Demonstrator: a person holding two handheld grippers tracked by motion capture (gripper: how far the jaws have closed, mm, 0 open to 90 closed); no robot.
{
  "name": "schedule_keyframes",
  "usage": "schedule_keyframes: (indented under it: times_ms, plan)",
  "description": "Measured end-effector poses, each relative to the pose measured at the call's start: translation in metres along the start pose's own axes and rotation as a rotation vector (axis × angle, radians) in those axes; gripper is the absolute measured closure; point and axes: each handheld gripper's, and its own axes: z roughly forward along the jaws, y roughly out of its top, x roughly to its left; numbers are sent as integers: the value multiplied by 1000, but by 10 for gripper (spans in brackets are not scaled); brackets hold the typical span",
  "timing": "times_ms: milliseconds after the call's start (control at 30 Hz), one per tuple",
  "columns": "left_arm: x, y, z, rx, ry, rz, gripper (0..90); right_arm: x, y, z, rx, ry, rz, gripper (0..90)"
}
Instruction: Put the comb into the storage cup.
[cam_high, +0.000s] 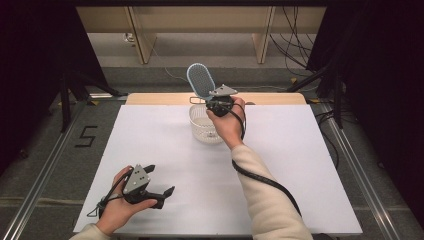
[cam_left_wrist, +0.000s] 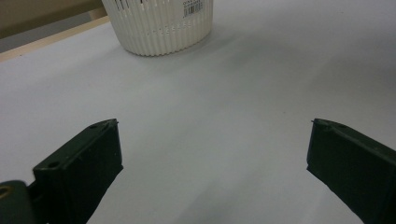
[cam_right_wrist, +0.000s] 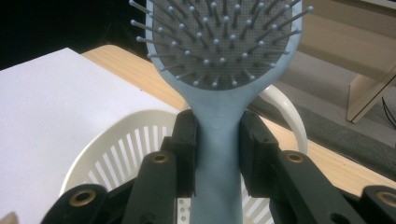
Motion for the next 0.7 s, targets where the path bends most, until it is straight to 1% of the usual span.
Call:
schedule_keyframes:
  times_ms: [700]
  plan:
    - [0,0,0,-1,-1,-1,26,-1,-5,4,30,13,-16,703]
